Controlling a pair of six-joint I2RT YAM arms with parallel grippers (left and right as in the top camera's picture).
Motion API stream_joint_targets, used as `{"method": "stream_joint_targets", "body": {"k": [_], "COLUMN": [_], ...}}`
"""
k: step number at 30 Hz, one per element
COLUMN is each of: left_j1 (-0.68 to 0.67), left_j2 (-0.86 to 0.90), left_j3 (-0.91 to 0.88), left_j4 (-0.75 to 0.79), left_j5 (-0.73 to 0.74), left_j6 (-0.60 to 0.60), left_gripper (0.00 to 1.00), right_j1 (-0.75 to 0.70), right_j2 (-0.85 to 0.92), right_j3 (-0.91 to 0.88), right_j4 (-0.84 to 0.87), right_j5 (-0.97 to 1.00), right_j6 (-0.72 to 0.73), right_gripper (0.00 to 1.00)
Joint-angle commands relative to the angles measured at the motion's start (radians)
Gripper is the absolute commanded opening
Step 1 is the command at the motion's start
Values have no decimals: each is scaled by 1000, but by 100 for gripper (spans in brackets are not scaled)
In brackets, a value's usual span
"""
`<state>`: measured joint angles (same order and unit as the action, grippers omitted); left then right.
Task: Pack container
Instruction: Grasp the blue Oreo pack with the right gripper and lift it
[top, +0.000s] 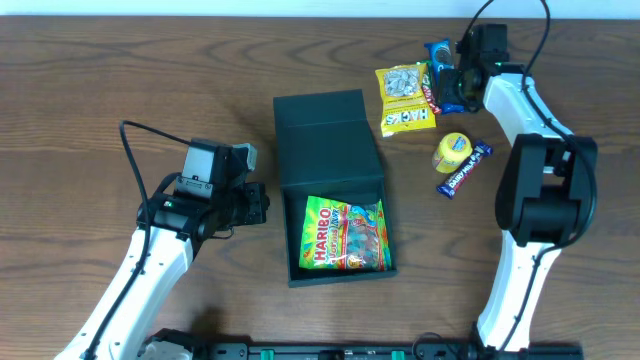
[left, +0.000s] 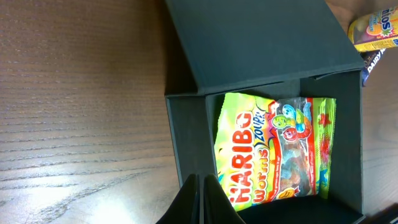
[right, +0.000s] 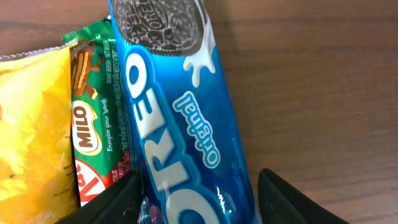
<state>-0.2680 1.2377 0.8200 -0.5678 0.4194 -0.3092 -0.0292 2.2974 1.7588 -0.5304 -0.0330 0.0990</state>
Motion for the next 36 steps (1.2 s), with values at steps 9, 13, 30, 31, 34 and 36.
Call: {"method": "stream_joint_targets", "body": {"k": [9, 13, 30, 31, 34, 36], "left_j1": [7, 7, 7, 7, 7, 7], "left_j2": [-4, -4, -4, -4, -4, -4], "left_j3": [21, 21, 21, 21, 21, 21], "left_j4": [0, -1, -4, -4, -4, -4], "left_j5": [8, 8, 7, 7, 7, 7], "left_j6": [18, 18, 26, 26, 30, 41], "left_gripper": [6, 6, 5, 6, 6, 6], "right_j1": [10, 10, 3, 3, 3, 5], "right_j2": [44, 44, -57, -72, -116, -150], "right_j3": [13, 13, 137, 163, 246, 299], "right_j4": [-37, -37, -174, -190, -244, -284], "right_j5": [19, 18, 30, 30, 30, 30], "right_j6": [13, 13, 11, 8, 8, 7], "right_gripper": [60, 54, 41, 40, 39, 38]}}
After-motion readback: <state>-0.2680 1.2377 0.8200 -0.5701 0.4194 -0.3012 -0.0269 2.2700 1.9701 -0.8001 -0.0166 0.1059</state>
